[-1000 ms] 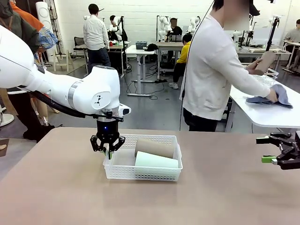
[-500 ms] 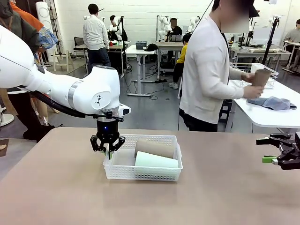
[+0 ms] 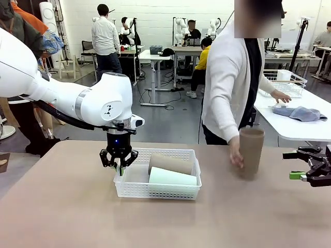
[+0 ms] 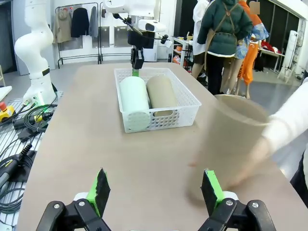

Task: Clean and organize the cups into the basket.
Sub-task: Pick up the Reusable plastic cup from the right side of the table and stack it inside the Organizing basket in the center of the table.

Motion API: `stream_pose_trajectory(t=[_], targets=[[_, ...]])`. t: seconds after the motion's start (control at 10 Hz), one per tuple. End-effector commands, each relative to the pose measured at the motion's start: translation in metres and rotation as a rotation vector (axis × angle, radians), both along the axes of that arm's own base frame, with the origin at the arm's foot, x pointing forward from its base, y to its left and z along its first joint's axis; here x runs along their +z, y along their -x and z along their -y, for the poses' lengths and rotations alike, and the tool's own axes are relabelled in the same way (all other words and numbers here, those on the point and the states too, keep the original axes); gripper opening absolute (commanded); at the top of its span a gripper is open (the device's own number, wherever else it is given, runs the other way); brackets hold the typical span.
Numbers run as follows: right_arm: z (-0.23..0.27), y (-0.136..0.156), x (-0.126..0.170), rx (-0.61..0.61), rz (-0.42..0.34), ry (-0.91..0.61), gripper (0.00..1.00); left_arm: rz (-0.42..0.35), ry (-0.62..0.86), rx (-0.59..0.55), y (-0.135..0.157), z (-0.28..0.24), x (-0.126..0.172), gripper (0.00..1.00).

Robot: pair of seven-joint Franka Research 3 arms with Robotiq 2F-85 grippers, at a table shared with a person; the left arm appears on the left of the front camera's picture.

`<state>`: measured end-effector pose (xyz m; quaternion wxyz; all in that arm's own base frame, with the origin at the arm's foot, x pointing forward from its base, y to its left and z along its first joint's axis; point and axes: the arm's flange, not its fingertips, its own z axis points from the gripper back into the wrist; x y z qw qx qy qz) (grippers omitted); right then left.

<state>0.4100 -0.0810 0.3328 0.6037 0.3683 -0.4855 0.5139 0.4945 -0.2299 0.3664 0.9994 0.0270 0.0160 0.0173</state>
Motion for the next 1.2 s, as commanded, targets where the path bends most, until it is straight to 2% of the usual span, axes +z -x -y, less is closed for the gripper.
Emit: stream_pose_trajectory(t=[0.0, 0.8, 1.1], targets=[[-0.002, 0.004, 0.000, -0.006, 0.003, 0.001, 1.00, 0.009, 0.000, -0.010, 0.000, -0.001, 0.001, 0.00], [0.000, 0.000, 0.000, 0.000, 0.000, 0.000, 1.00, 0.009, 0.000, -0.010, 0.000, -0.001, 0.001, 0.00], [-0.019, 0.006, -0.031, 0.093, 0.030, 0.028, 1.00, 0.009, 0.000, -0.010, 0.000, -0.001, 0.001, 0.00]])
